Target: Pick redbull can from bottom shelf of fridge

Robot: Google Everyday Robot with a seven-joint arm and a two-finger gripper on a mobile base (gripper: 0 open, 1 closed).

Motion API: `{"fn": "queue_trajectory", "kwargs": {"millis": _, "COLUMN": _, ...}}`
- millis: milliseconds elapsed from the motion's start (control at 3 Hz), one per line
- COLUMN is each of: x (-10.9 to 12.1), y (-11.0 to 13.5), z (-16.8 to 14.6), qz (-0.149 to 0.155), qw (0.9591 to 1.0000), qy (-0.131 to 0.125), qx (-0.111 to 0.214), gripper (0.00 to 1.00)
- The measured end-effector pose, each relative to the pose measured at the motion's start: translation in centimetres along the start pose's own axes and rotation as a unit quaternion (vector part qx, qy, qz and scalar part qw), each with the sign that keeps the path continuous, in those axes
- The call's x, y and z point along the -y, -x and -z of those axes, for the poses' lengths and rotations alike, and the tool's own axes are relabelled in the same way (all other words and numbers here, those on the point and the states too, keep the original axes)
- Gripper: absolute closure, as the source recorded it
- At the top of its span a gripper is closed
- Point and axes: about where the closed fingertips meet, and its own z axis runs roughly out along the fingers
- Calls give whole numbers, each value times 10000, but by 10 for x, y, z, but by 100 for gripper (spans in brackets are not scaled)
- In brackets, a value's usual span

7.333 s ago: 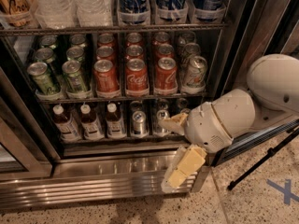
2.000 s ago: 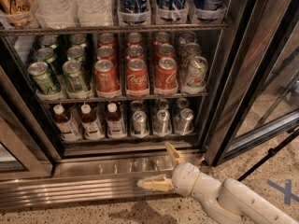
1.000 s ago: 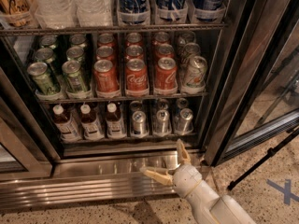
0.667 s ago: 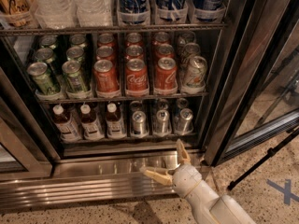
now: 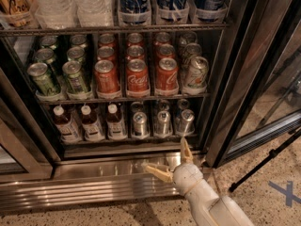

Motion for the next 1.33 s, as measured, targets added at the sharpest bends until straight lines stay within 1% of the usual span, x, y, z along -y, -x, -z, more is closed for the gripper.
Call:
{"fn": "queue_trajectory", "kwargs": {"millis": 333, "x": 24, "y": 11, "z": -7, "qz": 282, "qw": 9983, "qy": -500, "qx": 95, "gripper": 0}}
{"fn": "queue_trajectory", "kwargs": {"millis": 667, "x": 36, "y": 4, "z": -8, "qz": 237, "qw": 9969, "qy": -753, "qx": -63, "gripper": 0}}
{"fn": "queue_trajectory", "kwargs": {"millis": 1000, "x": 36, "y": 4, "z": -8, "qz": 237, "qw": 9969, "qy": -754, "qx": -63, "gripper": 0}}
{"fn": "queue_trajectory", "kwargs": {"millis": 1333, "x": 49, "y": -4, "z": -6, "qz": 200, "qw": 9935, "qy": -1107, "qx": -189, "gripper": 0}}
